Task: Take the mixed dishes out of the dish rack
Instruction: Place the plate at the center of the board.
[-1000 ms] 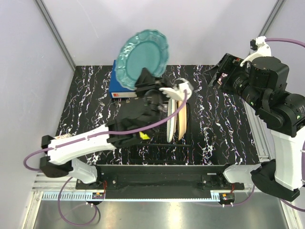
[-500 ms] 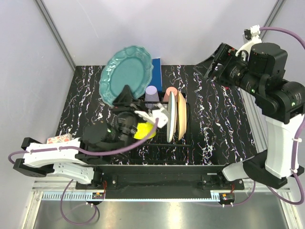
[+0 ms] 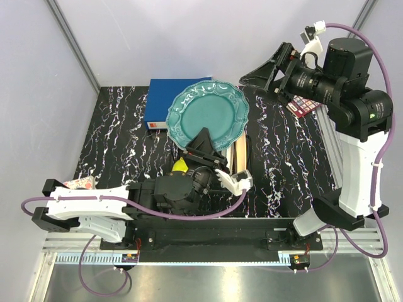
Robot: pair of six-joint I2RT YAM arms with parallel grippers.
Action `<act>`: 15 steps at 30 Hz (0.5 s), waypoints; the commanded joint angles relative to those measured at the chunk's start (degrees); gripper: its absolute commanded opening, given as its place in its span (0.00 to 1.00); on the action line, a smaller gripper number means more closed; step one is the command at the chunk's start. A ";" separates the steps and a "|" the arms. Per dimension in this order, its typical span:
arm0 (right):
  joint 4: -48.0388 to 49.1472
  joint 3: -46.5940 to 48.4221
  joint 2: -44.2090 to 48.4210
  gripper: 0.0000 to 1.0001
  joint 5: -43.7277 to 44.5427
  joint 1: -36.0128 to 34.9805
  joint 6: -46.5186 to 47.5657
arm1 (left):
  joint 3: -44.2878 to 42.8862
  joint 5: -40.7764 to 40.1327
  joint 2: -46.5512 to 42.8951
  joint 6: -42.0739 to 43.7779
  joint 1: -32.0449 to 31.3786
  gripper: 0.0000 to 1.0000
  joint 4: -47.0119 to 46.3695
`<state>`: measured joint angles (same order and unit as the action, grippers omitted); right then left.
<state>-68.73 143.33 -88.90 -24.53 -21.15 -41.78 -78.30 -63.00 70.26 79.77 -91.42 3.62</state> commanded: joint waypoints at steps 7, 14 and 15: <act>2.99 -2.16 -0.22 0.86 -12.20 0.32 -0.15 | -4.66 2.62 0.75 1.44 0.36 0.00 -4.76; 0.00 -7.00 1.89 0.84 -11.41 -0.12 1.96 | -6.51 2.97 1.99 2.67 0.36 0.00 -6.95; -0.09 -8.23 2.59 0.84 -11.15 -0.12 2.31 | -6.69 3.06 1.99 3.02 0.36 0.00 -7.31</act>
<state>-68.62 137.36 -88.92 -34.15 -21.10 -41.63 -79.48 -60.60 73.45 79.53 -91.13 4.36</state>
